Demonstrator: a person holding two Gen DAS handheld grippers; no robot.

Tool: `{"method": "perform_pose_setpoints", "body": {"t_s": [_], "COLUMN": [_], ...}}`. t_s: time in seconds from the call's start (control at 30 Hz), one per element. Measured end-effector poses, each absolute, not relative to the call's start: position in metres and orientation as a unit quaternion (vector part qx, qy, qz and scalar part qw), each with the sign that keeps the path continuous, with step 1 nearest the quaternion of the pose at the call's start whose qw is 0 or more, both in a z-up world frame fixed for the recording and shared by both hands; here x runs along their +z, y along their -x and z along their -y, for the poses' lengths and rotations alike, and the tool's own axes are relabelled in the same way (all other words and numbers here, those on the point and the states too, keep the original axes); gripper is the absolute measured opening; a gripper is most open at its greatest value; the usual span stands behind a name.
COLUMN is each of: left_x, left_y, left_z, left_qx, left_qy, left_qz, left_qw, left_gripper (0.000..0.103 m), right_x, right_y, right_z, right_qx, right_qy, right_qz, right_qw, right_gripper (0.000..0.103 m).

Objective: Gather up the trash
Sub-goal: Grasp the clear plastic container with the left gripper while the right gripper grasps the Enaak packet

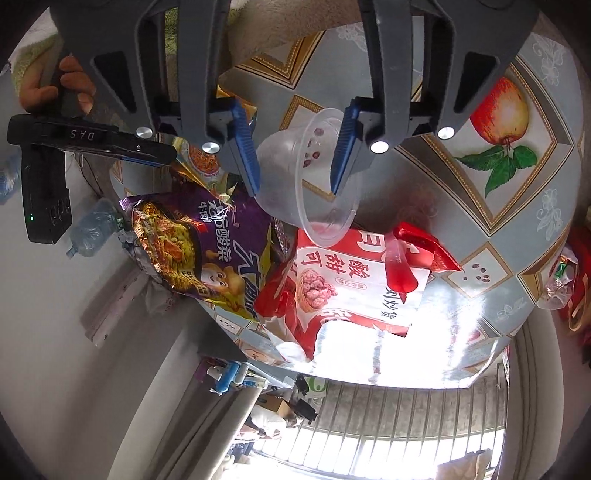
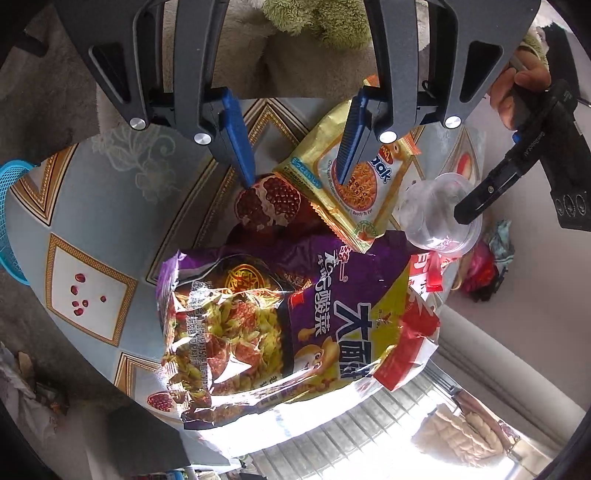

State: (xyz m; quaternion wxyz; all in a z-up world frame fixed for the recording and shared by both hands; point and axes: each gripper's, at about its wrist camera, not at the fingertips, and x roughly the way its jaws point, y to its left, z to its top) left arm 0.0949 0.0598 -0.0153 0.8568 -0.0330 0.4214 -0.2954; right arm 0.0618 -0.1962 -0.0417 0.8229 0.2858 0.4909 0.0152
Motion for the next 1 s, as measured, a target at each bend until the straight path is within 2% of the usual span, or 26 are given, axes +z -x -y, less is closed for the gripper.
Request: {"method": "perform_pose_setpoints", "body": {"t_s": [0.2,0.33,0.6,1.0], "left_x": [-0.015,-0.015,-0.017,-0.011], "left_y": [-0.092,-0.092,-0.095,-0.093], "left_z": [-0.057,-0.055,-0.056,-0.063], "left_qx": [-0.309,-0.315,-0.314,-0.315], "left_qy": [0.026,0.028,0.031,0.044], "left_qz": [-0.412,-0.413,-0.413,-0.405], "left_qw": [0.857,0.854,0.854,0.857], "left_gripper": [0.020,0.016,0.004,0.004], "right_x": [-0.041,-0.041,-0.041,-0.025], "right_y": [-0.064,-0.066,-0.069,-0.060], "right_z": [0.188,0.184,0.180,0.182], "right_qx": [0.011,0.008,0.010,0.034], "right_qy": [-0.258,-0.241,-0.234,-0.231], "right_qz": [-0.496,-0.499,-0.498,-0.472], "right_qw": [0.829,0.832,0.835,0.850], "right_gripper": [0.027,0.017,0.010,0.006]}}
